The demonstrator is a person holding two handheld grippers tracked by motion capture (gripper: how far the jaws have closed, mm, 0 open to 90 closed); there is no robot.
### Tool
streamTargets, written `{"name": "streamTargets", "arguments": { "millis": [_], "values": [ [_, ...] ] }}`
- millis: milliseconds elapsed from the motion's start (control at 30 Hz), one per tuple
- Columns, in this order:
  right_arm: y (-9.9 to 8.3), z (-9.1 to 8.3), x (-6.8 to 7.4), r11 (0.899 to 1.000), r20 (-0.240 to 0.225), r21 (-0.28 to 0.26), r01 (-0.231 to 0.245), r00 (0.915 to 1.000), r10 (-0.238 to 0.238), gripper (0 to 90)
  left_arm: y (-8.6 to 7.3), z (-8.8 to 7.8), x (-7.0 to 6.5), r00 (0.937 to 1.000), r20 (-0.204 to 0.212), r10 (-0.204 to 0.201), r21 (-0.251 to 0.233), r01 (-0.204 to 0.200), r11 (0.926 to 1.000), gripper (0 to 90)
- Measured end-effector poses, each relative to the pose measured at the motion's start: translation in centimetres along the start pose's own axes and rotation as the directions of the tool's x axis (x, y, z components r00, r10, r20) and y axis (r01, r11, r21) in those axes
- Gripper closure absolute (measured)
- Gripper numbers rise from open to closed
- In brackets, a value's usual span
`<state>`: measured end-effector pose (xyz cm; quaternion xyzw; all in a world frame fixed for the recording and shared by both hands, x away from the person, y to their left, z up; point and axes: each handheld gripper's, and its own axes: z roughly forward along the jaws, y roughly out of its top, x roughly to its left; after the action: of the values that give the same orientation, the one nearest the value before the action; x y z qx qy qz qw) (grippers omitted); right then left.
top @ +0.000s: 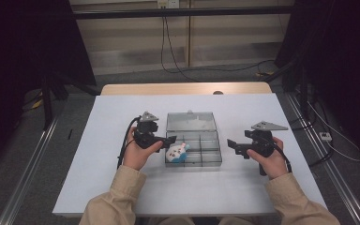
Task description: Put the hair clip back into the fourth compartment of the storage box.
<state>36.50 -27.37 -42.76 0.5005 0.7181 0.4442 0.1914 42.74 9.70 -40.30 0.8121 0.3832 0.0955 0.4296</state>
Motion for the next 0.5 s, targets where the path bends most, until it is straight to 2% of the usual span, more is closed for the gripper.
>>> {"name": "streamTargets", "arguments": {
  "millis": [267,367,433,500],
  "values": [
    [0.9,1.2,0.1,1.0,0.006,0.0,-0.018,0.9998,0.018,12.5,0.4,0.4,0.7,0.9998,-0.014,-0.015,0.002,0.015,0.9999,9.6],
    [1.6,1.8,0.2,1.0,0.013,0.0,-0.023,0.9996,0.023,13.0,0.5,0.7,1.1,0.9991,-0.017,-0.039,0.005,0.039,0.9992,9.6],
    [2.0,2.2,0.1,0.999,0.02,0.004,-0.032,0.9993,0.032,13.6,0.7,0.8,1.3,0.9984,-0.038,-0.042,0.008,0.042,0.9991,9.6],
    [2.4,2.6,0.1,0.999,0.033,0.013,-0.033,0.9989,0.033,13.7,0.8,1.0,1.6,0.9968,-0.044,-0.066,0.007,0.067,0.9977,9.6]
  ]
}}
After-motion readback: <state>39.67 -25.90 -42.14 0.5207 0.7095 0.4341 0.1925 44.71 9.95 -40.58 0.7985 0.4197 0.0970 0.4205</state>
